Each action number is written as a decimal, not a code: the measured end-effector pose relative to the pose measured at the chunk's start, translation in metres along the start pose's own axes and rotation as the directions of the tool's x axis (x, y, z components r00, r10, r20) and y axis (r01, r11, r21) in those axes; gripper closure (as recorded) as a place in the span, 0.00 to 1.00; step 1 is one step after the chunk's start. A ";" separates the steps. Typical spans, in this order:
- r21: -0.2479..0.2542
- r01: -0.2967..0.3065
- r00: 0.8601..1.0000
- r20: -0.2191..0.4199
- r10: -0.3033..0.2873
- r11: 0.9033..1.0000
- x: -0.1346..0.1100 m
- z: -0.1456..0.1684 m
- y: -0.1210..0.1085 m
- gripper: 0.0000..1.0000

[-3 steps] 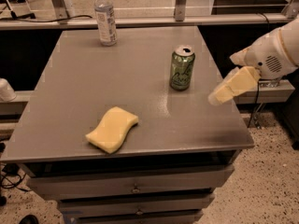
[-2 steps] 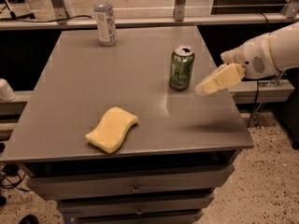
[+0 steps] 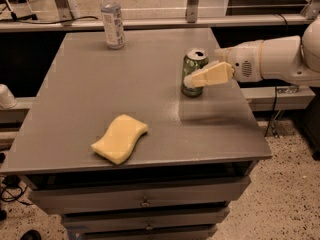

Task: Knock green can over

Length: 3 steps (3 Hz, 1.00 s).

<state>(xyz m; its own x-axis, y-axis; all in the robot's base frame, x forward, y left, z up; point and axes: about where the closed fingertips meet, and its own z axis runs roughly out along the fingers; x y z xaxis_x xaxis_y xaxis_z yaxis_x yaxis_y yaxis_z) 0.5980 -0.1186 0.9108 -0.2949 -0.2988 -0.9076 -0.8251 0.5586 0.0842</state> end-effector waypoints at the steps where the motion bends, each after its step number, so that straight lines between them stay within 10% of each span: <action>1: -0.024 -0.005 0.995 0.104 0.007 1.000 -0.016 0.024 0.008 0.00; 3: -0.111 -0.042 0.973 0.223 0.067 0.993 -0.047 0.027 0.041 0.00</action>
Offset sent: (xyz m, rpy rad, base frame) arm 0.0063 0.0599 0.0375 0.2731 -0.0842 0.0372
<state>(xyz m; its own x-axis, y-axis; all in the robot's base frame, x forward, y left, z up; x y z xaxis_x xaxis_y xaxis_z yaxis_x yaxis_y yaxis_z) 0.5918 -0.0606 0.9461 -0.2343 -0.0809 -0.9688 -0.8603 0.4813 0.1679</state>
